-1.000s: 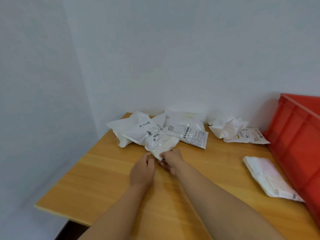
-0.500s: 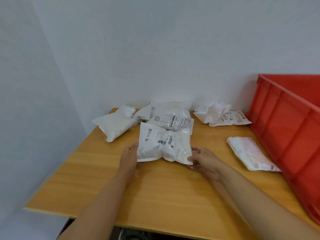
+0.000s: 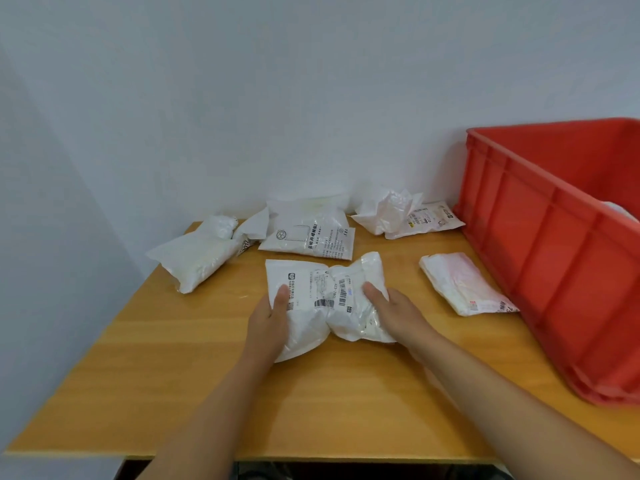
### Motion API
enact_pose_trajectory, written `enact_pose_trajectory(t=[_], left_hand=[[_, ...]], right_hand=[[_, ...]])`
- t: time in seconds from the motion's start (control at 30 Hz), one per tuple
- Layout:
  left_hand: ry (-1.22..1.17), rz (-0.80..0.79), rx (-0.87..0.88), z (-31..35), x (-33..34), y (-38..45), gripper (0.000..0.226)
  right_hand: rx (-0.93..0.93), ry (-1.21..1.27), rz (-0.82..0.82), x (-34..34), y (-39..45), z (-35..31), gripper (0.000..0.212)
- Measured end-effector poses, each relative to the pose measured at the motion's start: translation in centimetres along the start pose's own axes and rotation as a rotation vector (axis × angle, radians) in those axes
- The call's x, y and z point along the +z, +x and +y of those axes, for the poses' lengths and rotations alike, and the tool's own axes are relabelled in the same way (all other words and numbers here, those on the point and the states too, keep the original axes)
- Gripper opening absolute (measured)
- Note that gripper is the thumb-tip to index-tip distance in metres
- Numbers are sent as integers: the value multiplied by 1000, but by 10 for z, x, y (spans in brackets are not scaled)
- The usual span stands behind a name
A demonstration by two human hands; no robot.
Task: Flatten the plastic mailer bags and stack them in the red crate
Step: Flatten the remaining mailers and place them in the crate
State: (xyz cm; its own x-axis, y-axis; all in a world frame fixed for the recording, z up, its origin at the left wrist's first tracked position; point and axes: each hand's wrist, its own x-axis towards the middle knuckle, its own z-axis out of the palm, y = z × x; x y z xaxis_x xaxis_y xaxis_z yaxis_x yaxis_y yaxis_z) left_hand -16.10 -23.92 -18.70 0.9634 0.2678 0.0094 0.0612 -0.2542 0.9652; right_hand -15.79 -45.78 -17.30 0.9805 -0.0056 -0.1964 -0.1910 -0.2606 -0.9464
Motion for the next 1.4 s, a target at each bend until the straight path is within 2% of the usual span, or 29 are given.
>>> enact_pose_trajectory(t=[0.1,0.27,0.47,0.53,0.6,0.67,0.73,0.83,0.93,1.03,1.13,1.27,1.4], left_hand=[[38,-18,-9,-2,-5,0,34],[74,-13,12,-4,-13,-3,34],[-25,45,6,-16,-15,-4,36],[-85,-11,-56,-14,-22,-2,32],[-150,-69,-120,-9,-30,2,31],[-145,-87,-138,-3,-33,4,37],[-99,-75,-122,1,-32,1,41],[-67,-96,-82,3,-29,-3,51],[-68,-98,-59,1,-27,-4,61],[-72,-110,-76,1,-28,-4,60],[-4,-49,-78,-3,-28,0,62],[134,34,-28,-7,-18,4,52],[368,54,25,-12,-14,9,40]], right_hand=[[-25,-71,89,-3,1,6,43],[-107,-41,151,-5,1,10,36],[-194,2,212,4,-2,12,32],[-195,-19,154,-2,-2,13,31],[-179,-25,29,-11,-2,15,29],[-146,-20,-102,-15,-5,14,28],[-85,26,-142,-13,-5,9,30],[-45,34,-67,-8,-3,-4,31],[-109,14,9,-5,4,-4,42],[-163,-7,82,-1,7,-3,49],[-212,7,165,4,12,2,43],[-197,-30,277,8,21,8,40],[-156,-261,240,4,24,15,39]])
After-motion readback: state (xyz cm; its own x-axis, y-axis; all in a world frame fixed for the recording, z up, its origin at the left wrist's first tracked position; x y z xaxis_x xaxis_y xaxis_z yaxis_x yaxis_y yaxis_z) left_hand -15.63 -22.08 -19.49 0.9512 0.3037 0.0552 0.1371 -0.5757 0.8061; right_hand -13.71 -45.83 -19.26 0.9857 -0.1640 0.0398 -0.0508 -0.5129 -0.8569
